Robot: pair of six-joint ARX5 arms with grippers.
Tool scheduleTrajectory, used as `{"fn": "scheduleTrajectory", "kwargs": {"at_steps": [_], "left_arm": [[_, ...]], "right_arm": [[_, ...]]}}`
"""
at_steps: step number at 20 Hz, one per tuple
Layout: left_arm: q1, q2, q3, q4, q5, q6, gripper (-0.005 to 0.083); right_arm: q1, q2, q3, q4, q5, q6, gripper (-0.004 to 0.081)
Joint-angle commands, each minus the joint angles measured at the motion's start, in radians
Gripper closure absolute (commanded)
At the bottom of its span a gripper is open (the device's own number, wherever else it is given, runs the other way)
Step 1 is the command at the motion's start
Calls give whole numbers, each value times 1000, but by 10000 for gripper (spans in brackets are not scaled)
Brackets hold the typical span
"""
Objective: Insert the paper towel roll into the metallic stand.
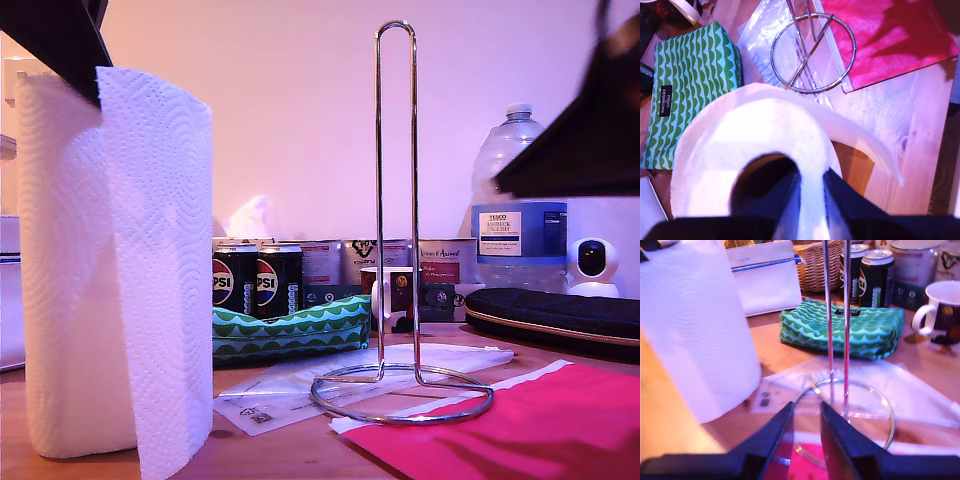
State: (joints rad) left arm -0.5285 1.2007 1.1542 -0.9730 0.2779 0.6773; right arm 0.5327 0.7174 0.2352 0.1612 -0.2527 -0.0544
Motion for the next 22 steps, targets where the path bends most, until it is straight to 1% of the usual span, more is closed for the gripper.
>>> {"fn": "scheduleTrajectory", "kwargs": {"at_steps": [1, 2, 5, 8, 10, 12, 14, 19, 22], "left_arm": [[-3, 17, -6, 8, 3, 5, 797], [-3, 17, -6, 13, 3, 5, 797], [-3, 17, -6, 24, 2, 5, 797], [-3, 17, -6, 25, 2, 5, 797], [-3, 17, -6, 25, 2, 5, 797], [-3, 17, -6, 26, 2, 5, 797], [-3, 17, -6, 26, 2, 5, 797], [-3, 17, -6, 32, 2, 5, 797], [-3, 17, -6, 32, 2, 5, 797]], "right_arm": [[3, 98, -10, 77, -3, -32, 593], [3, 152, -10, 125, -3, -34, 587], [1, 348, -10, 303, 1, -81, 586], [-28, 543, -10, 487, -7, -84, 585], [-32, 665, -10, 603, -14, -82, 585], [-37, 770, -10, 727, -14, -76, 585], [-46, 846, -5, 829, -14, -76, 585], [-58, 990, 55, 903, -25, -74, 586], [-57, 1043, 102, 903, -29, -74, 588]]}}
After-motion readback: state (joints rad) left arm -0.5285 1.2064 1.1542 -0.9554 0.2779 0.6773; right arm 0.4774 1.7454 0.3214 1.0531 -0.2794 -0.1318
